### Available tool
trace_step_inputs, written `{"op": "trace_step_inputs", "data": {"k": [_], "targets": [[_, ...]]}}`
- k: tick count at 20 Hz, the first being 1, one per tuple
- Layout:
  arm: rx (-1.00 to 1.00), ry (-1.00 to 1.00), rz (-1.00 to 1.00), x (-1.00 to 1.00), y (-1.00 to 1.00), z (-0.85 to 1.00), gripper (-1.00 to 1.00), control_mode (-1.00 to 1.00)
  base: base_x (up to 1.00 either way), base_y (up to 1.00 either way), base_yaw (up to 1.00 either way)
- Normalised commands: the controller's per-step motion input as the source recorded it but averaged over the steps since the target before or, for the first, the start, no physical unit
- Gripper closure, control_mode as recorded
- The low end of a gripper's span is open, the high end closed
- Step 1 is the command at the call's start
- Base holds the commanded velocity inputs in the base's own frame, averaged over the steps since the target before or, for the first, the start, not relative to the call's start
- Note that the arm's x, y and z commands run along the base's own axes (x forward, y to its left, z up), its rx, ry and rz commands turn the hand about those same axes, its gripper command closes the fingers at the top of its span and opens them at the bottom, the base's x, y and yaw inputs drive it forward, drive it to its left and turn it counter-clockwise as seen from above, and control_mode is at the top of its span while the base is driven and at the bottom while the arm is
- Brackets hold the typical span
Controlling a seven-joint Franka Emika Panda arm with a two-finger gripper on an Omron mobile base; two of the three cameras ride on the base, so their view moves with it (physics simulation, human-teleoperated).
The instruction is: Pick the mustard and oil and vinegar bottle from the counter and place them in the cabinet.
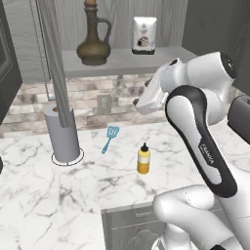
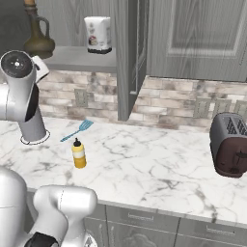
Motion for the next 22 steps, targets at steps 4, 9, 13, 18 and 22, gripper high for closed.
{"op": "trace_step_inputs", "data": {"k": [4,9,13,18,22], "targets": [[0.01,0.03,-0.09,-0.04,-0.29,-0.47,-1.00,-1.00,0.00,0.00,0.00],[0.00,0.10,-0.18,0.00,-0.10,-0.62,-1.00,-1.00,0.00,0.00,0.00],[0.00,0.14,-0.21,0.00,-0.06,-0.58,-1.00,-1.00,0.00,0.00,0.00],[0.00,0.16,-0.19,0.01,-0.14,-0.45,-1.00,-1.00,0.00,0.00,0.00],[0.00,0.15,-0.19,0.04,-0.15,-0.35,-1.00,-1.00,0.00,0.00,0.00]]}}
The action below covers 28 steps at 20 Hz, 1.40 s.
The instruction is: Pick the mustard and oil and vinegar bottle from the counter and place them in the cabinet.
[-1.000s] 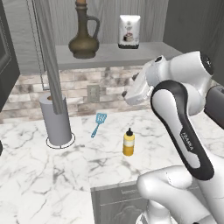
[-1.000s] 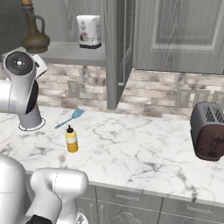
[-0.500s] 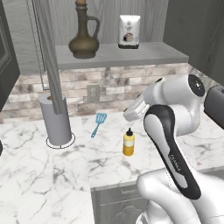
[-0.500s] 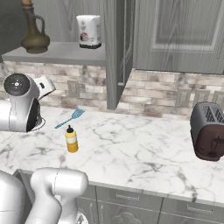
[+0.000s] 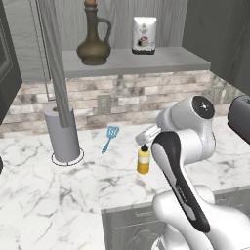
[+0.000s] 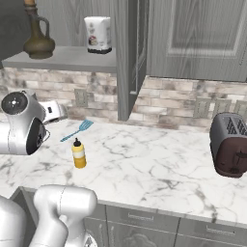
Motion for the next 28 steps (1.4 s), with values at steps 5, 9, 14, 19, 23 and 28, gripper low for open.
{"op": "trace_step_inputs", "data": {"k": [5,9,14,19,23,28], "targets": [[0.00,0.16,-0.16,0.09,-0.19,-0.19,-1.00,-1.00,0.00,0.00,0.00],[0.00,0.14,-0.12,0.06,-0.18,-0.10,-1.00,-1.00,0.00,0.00,0.00],[0.00,0.13,-0.07,0.01,-0.13,-0.19,-1.00,-1.00,0.00,0.00,0.00],[0.00,0.07,-0.02,0.00,-0.02,-0.34,-1.00,-1.00,0.00,0.00,0.00],[0.00,0.00,0.00,0.00,0.00,-0.47,-1.00,-1.00,0.00,0.00,0.00],[0.00,0.00,0.00,0.00,0.00,-0.48,-1.00,-1.00,0.00,0.00,0.00]]}}
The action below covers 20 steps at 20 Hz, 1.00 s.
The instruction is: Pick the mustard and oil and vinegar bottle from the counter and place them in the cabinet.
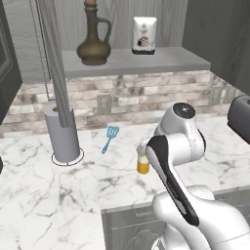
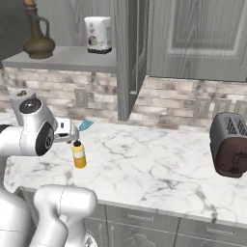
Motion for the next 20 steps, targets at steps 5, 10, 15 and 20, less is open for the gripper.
{"op": "trace_step_inputs", "data": {"k": [5,10,15,20], "targets": [[0.00,0.00,0.00,0.00,-0.04,-0.37,-1.00,-1.00,0.00,0.00,0.00],[0.00,0.00,0.00,0.00,-0.08,-0.26,-1.00,-1.00,0.00,0.00,0.00],[0.00,0.00,0.00,0.00,-0.09,-0.30,-1.00,-1.00,0.00,0.00,0.00],[0.00,0.00,0.00,0.08,-0.10,-0.29,-1.00,-1.00,0.00,0.00,0.00]]}}
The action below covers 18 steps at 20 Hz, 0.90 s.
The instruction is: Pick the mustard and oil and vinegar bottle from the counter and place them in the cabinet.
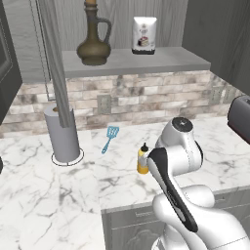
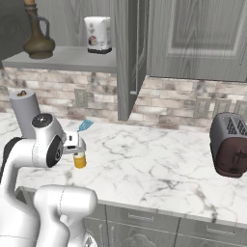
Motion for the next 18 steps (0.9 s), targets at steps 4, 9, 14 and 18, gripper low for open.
{"op": "trace_step_inputs", "data": {"k": [4,9,14,18], "targets": [[0.00,-0.01,0.00,0.16,-0.06,-0.26,-1.00,-1.00,0.00,0.00,0.00],[0.00,-0.05,0.00,0.19,-0.03,-0.19,-1.00,-1.00,0.00,0.00,0.00],[0.00,-0.06,0.00,0.21,0.00,-0.15,-1.00,-1.00,0.00,0.00,0.00],[0.00,0.00,0.00,0.24,0.00,-0.23,-1.00,-1.00,0.00,0.00,0.00]]}}
